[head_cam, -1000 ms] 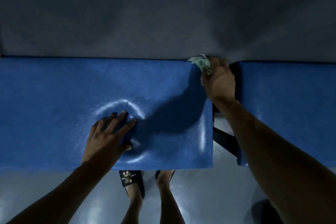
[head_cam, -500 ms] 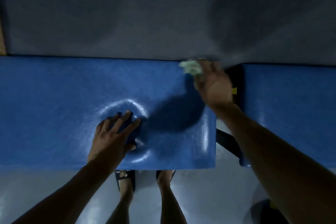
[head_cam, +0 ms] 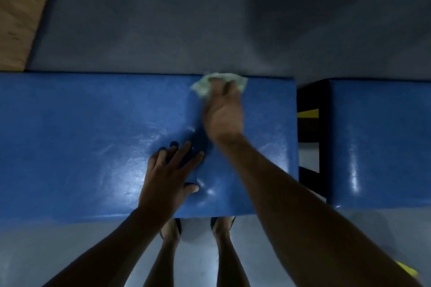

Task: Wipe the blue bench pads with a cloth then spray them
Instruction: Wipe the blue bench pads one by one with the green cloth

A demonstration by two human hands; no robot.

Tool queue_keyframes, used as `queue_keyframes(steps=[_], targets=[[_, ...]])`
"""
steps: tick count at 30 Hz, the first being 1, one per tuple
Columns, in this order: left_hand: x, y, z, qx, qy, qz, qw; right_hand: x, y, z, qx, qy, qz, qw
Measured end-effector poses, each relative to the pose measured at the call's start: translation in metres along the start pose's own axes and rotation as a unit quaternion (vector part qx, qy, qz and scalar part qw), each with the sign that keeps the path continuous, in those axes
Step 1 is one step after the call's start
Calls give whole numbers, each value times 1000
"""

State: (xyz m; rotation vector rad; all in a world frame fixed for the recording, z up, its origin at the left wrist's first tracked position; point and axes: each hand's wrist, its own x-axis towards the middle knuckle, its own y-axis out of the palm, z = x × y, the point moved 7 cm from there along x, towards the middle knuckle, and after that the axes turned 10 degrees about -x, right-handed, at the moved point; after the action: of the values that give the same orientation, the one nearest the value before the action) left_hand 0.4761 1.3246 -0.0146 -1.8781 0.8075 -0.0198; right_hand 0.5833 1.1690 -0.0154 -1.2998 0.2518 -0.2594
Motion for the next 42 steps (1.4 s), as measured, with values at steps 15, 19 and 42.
queue_keyframes(steps=[15, 19, 42], targets=[[-13, -71, 100, 123, -11, 46, 991, 3, -20, -46, -10, 233, -44, 971], [-12, -71, 99, 116, -11, 38, 992, -27, 24, 101, -17, 34, 6, 999], [-12, -66, 120, 98, -8, 45, 994, -7, 18, 119, -107, -182, 46, 976]])
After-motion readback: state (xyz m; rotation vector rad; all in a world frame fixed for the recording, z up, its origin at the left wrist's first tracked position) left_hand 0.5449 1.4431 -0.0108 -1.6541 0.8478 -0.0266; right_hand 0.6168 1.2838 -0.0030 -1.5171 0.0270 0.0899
